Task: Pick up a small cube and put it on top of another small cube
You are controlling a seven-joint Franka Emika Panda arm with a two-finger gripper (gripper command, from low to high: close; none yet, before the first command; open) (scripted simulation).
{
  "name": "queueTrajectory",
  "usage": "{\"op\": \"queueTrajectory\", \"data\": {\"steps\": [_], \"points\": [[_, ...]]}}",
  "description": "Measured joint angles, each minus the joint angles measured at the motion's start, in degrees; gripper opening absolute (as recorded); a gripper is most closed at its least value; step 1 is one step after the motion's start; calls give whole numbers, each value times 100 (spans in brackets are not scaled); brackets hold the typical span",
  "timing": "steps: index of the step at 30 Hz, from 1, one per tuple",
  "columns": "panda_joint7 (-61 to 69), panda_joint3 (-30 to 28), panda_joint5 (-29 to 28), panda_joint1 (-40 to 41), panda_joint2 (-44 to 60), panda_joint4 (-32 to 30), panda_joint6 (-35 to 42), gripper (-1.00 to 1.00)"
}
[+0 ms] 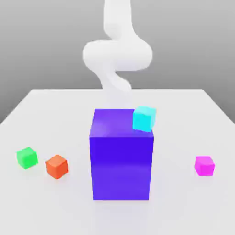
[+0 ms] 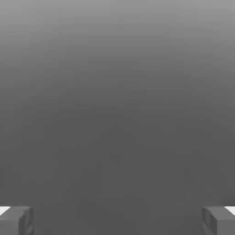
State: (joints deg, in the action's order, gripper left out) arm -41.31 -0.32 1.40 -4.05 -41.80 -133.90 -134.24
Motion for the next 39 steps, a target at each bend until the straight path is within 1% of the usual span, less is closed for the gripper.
{"op": "queueTrajectory", "data": {"steps": [10,15,20,24,26,28,32,35,36,39], "points": [[1788,87,517,-1544,1637,-853,-980,0],[2612,295,697,-2188,2437,-1271,-1462,0],[3319,615,716,-2714,3230,-1693,-1956,0],[3702,927,474,-3109,3859,-2037,-2364,0],[3783,1015,197,-3307,4172,-2210,-2569,0],[3771,1018,-203,-3502,4486,-2375,-2771,0],[3463,679,-807,-3754,5269,-2315,-3374,0],[3336,370,-970,-4027,5893,-2201,-3875,0],[3315,323,-992,-4070,5999,-2182,-3960,-100],[3311,324,-996,-4069,5999,-2181,-3957,-100]]}}
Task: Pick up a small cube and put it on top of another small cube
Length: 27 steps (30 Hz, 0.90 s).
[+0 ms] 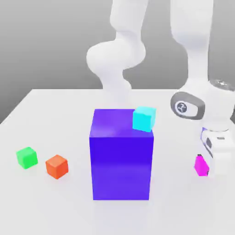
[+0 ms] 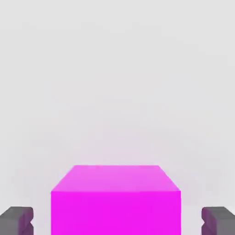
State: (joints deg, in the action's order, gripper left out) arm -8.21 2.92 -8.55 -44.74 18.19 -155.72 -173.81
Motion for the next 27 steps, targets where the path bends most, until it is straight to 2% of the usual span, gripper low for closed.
{"op": "queueTrajectory", "data": {"steps": [5,12,20,25,27], "points": [[24,51,23,45,-168,-31,139,-100],[471,373,704,276,-1359,-188,1024,-100],[324,275,994,614,-1692,299,834,-100],[61,174,950,802,-1877,623,678,-100],[175,-78,826,868,-1961,673,689,-100]]}}
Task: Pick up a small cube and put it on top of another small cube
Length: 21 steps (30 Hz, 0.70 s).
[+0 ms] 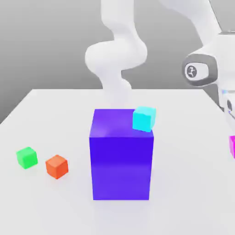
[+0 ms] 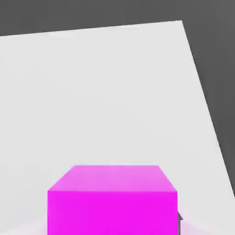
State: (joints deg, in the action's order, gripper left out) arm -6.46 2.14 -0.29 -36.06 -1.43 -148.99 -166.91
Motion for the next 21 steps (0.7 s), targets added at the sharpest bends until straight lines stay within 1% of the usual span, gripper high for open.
{"op": "queueTrajectory", "data": {"steps": [3,7,16,21], "points": [[561,-521,-245,965,-144,-37,136,-100],[1467,-1110,-548,1928,-340,-118,345,-100],[3280,-2696,-1233,3477,-770,-328,783,-100],[4426,-3833,-1708,4500,-1027,-434,1062,-100]]}}
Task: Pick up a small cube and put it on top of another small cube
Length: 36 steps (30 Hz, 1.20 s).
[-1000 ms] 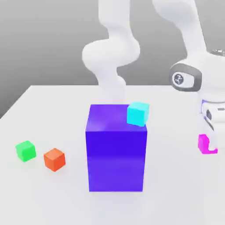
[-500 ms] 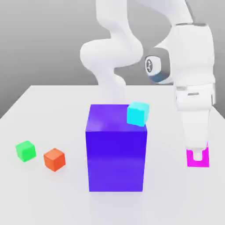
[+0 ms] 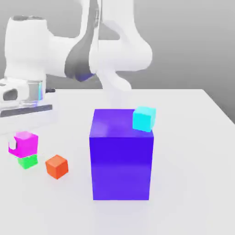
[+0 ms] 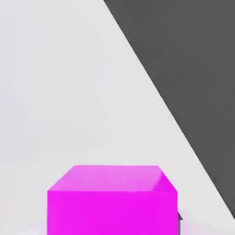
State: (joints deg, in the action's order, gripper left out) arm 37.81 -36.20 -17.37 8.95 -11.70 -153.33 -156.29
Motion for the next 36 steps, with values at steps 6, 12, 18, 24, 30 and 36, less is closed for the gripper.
{"op": "queueTrajectory", "data": {"steps": [6,12,18,24,30,36], "points": [[1313,-907,20,430,63,-314,280,-100],[2027,-1229,342,274,307,-573,311,-100],[2319,-1363,746,78,549,-572,39,-100],[2805,-1467,1435,-182,895,-568,-243,-100],[3561,-1350,2502,-314,1352,-548,-488,-100],[4361,-854,3614,-63,1840,-497,-669,-100]]}}
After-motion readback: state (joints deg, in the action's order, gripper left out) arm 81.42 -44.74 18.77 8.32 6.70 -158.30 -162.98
